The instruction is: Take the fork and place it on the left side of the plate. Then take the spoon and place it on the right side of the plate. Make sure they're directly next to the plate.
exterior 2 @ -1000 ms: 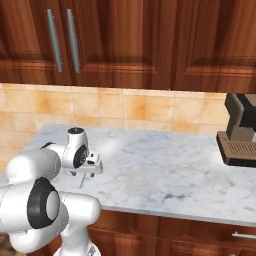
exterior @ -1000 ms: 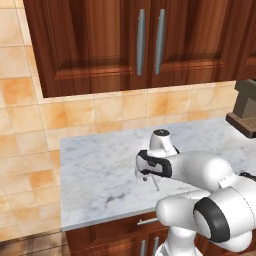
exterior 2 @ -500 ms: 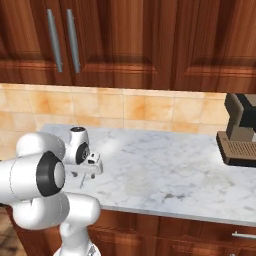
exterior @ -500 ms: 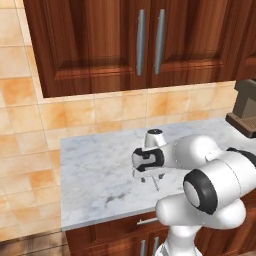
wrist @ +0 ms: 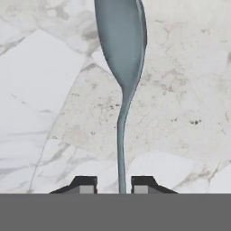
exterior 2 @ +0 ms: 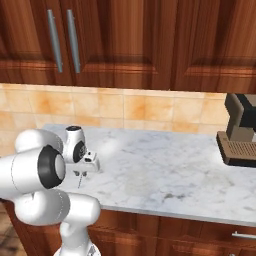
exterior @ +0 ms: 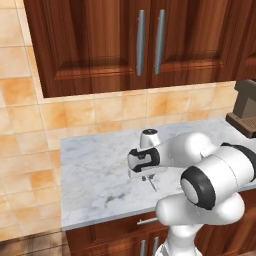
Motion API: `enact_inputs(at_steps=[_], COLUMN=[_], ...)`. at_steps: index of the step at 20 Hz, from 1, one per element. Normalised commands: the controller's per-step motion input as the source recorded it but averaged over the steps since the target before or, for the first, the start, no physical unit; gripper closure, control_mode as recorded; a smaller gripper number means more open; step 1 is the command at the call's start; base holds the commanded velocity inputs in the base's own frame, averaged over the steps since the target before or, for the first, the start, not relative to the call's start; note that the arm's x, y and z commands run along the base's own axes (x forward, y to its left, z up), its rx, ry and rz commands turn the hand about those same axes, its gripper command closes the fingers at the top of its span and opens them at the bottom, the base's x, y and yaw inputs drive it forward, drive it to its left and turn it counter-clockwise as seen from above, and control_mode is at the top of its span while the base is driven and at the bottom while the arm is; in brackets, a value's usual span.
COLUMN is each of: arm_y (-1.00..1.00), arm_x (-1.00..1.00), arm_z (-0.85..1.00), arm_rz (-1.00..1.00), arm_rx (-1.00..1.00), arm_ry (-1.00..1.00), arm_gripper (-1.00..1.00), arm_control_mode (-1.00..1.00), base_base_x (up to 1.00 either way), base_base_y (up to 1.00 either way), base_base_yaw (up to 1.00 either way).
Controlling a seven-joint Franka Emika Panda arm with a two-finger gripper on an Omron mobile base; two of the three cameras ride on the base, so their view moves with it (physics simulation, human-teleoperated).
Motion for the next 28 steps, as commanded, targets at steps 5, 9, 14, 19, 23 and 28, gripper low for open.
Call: enact_inputs(at_steps=[5, 9, 14, 19, 23, 28], arm_y=[0.00, -0.13, -0.21, -0.18, -0.04, -0.02], arm_x=[-0.32, -0.36, -0.39, -0.68, -0.74, -0.77], arm_z=[-0.38, 0.04, 0.52, 0.82, 1.00, 1.00], arm_rz=[0.00, 0.00, 0.01, 0.02, 0.02, 0.03], arm_rx=[0.04, 0.06, 0.03, 0.00, 0.00, 0.00], arm_ry=[-0.31, -0.13, -0.06, -0.09, -0.09, -0.08], arm_gripper=[1.00, 1.00, 1.00, 1.00, 1.00, 1.00], arm_control_mode=[-1.00, -1.00, -1.00, -1.00, -1.00, -1.00], base_base_x=[0.00, 0.00, 0.00, 0.00, 0.00, 0.00], base_base_y=[0.00, 0.00, 0.00, 0.00, 0.00, 0.00], base_base_yaw=[0.00, 0.00, 0.00, 0.00, 0.00, 0.00])
